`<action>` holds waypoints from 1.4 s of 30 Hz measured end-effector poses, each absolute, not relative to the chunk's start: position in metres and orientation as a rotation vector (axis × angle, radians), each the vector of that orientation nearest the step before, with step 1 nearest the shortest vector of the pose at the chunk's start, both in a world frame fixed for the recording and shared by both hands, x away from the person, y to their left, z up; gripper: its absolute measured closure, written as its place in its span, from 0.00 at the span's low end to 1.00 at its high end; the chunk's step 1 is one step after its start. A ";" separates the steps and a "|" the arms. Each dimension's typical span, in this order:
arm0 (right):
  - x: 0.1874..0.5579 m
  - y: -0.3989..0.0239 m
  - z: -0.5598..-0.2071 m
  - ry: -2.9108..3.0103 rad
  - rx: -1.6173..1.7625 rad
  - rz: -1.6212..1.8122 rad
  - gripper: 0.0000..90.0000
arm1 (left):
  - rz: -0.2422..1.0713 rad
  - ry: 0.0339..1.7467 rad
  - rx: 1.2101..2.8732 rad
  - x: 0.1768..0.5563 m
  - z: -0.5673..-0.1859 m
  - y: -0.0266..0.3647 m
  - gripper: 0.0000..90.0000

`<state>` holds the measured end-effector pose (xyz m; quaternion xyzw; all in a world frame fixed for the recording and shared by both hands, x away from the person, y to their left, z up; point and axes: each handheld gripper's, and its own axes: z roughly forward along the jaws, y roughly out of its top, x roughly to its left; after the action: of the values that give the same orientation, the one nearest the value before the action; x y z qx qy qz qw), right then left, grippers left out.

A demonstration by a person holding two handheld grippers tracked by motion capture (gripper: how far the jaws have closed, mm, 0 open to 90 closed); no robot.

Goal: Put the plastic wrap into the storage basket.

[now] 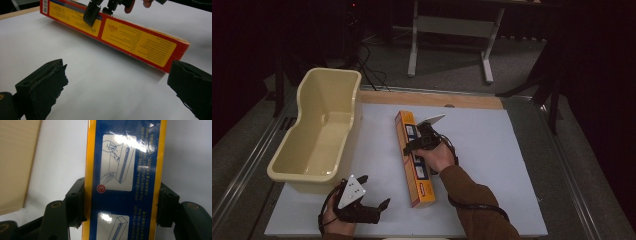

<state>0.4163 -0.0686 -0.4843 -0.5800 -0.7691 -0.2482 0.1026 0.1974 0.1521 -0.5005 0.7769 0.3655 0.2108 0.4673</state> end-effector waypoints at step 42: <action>0.432 -0.060 -0.393 -2.023 -1.571 -1.094 0.43 | 0.511 0.877 1.914 0.197 -0.502 0.147 0.02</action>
<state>0.4320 -0.0597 -0.3930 -0.5552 -0.7149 -0.3865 0.1770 0.1971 0.1470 -0.5023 0.7806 0.3575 0.2084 0.4685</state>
